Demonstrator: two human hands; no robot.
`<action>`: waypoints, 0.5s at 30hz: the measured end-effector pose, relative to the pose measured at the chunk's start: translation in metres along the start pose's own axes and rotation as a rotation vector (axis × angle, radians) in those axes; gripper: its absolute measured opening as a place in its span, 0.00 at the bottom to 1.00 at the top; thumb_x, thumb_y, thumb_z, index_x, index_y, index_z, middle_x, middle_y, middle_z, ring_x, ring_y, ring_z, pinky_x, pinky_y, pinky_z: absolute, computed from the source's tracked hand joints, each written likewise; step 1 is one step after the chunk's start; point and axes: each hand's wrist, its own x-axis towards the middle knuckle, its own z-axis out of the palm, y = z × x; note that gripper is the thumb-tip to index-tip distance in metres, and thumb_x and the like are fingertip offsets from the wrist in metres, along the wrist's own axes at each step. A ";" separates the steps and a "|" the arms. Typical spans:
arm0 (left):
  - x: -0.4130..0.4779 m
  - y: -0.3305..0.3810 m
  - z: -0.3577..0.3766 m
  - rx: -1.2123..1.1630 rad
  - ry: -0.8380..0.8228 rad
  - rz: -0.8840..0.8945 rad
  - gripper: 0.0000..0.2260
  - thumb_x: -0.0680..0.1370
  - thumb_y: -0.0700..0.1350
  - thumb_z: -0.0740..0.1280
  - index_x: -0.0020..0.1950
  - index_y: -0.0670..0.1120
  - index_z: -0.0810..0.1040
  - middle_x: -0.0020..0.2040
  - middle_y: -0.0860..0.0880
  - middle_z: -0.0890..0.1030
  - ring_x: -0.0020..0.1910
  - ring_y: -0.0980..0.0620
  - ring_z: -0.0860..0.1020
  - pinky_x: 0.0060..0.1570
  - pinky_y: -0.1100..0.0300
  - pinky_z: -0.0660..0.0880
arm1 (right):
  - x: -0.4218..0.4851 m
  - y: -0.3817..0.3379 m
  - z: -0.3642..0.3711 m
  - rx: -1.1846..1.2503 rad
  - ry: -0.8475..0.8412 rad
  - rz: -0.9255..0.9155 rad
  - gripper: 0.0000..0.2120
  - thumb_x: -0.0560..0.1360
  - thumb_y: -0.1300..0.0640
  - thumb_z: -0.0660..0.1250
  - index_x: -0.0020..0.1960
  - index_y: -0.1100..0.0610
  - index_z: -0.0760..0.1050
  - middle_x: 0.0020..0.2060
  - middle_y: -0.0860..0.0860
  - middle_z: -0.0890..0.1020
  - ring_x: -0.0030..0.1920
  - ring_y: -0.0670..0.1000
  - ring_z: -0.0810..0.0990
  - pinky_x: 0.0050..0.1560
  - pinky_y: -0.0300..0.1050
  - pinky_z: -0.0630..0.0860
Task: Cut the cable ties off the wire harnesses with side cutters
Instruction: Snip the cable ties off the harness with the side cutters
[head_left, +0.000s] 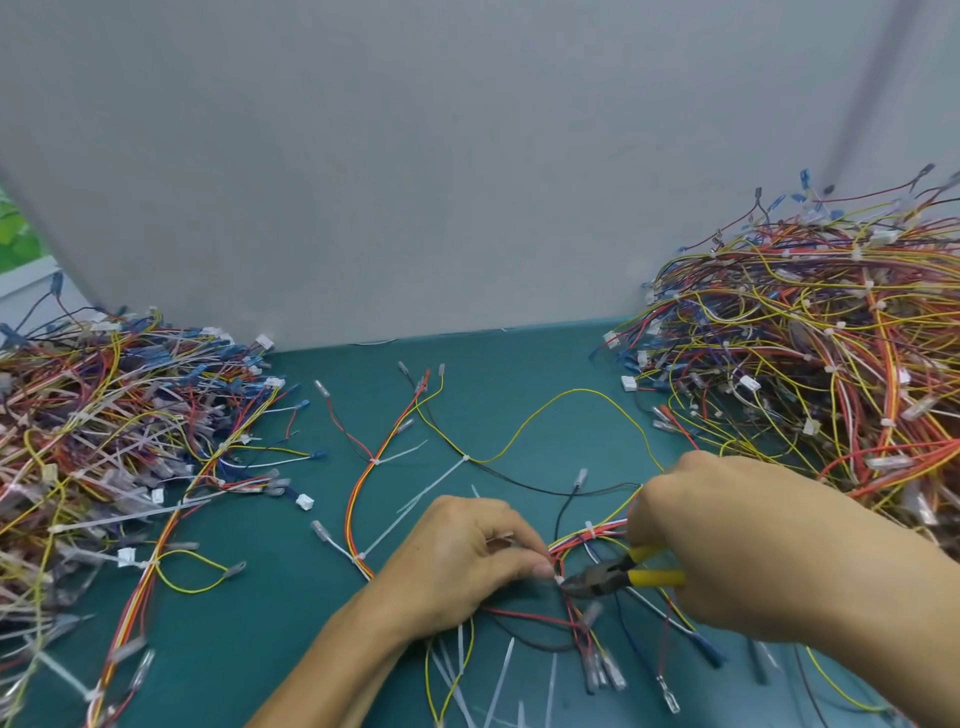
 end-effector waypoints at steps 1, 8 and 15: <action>0.000 -0.001 -0.001 -0.010 0.016 -0.015 0.06 0.71 0.46 0.75 0.44 0.55 0.83 0.37 0.54 0.81 0.38 0.57 0.77 0.42 0.58 0.73 | 0.000 -0.001 0.000 -0.002 0.005 0.001 0.03 0.71 0.56 0.62 0.44 0.51 0.68 0.36 0.49 0.65 0.39 0.58 0.70 0.30 0.42 0.62; 0.001 -0.002 -0.001 -0.065 0.003 -0.103 0.04 0.69 0.49 0.75 0.36 0.55 0.82 0.36 0.47 0.82 0.40 0.45 0.78 0.43 0.50 0.75 | 0.001 -0.005 0.002 -0.015 0.049 0.011 0.07 0.74 0.53 0.62 0.42 0.52 0.64 0.39 0.50 0.66 0.42 0.58 0.72 0.38 0.43 0.64; 0.002 -0.001 -0.002 -0.087 -0.024 -0.139 0.04 0.69 0.49 0.76 0.36 0.53 0.82 0.37 0.41 0.82 0.37 0.42 0.78 0.42 0.49 0.74 | 0.003 -0.009 0.003 -0.018 0.082 -0.027 0.06 0.74 0.55 0.61 0.44 0.49 0.63 0.43 0.51 0.68 0.47 0.57 0.75 0.40 0.44 0.61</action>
